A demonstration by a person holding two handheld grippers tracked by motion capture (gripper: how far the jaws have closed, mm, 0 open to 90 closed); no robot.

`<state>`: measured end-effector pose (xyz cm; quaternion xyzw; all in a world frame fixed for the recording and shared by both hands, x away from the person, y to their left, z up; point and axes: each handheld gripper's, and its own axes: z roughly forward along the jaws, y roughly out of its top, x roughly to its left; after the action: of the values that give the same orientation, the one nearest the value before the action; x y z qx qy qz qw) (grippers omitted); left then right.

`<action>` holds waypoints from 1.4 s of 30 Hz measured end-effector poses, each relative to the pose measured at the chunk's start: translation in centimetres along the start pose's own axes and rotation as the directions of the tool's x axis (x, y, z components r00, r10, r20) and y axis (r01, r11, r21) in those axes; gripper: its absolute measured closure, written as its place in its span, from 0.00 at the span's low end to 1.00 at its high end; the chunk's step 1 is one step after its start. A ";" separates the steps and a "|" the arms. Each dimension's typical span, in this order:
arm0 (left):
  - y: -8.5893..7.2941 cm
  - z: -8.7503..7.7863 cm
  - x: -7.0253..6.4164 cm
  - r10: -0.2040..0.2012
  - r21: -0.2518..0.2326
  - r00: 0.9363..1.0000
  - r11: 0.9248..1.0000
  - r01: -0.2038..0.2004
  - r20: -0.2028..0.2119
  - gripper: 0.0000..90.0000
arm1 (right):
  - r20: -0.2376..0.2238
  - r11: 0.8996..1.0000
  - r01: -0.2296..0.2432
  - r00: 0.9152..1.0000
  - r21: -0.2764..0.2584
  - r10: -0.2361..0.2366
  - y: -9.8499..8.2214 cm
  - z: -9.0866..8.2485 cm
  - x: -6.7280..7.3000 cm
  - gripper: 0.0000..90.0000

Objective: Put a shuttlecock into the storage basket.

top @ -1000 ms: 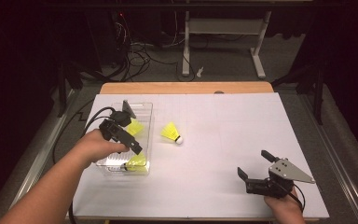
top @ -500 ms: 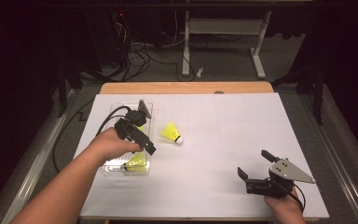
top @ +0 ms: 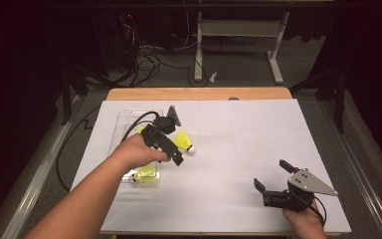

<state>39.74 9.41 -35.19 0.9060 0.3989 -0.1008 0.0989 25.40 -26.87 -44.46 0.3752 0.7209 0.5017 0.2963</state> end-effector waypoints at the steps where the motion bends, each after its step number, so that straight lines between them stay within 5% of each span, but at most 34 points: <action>1: 0.2 0.1 -0.2 0.004 0.001 1.000 1.000 -0.004 0.001 0.01 | 0.002 1.000 -0.002 1.000 0.000 0.002 0.0 0.0 0.0 0.00; 27: 5.4 0.5 0.4 0.000 -0.011 1.000 1.000 0.000 0.014 0.06 | 0.000 1.000 -0.009 1.000 0.000 0.009 0.0 -0.1 -0.2 0.00; 42: 7.8 2.6 3.9 -0.055 -0.012 0.999 0.998 0.055 0.000 0.17 | -0.006 1.000 -0.007 1.000 0.004 0.007 -0.1 0.0 -0.3 0.00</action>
<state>47.81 6.27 -37.94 0.8942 0.4242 -0.1010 0.1017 25.50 -27.13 -44.52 0.3770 0.7213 0.5026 0.2916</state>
